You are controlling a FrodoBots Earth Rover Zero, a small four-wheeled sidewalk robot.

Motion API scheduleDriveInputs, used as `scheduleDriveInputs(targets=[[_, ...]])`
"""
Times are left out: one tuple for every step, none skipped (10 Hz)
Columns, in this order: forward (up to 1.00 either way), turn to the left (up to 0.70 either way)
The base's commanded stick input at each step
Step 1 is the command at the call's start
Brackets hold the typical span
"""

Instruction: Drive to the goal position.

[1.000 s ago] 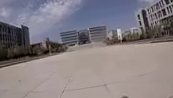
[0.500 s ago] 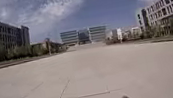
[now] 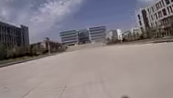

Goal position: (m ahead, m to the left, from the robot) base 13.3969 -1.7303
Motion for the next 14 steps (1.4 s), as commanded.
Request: scheduleDriveInputs(targets=[[0.7,0.0],[0.7,0.0],[0.7,0.0],[0.7,0.0],[0.7,0.0],[0.7,0.0],[0.7,0.0],[0.7,0.0],[0.7,0.0],[0.7,0.0],[0.7,0.09],[0.7,0.22],[0.7,0.34],[0.7,0.16]])
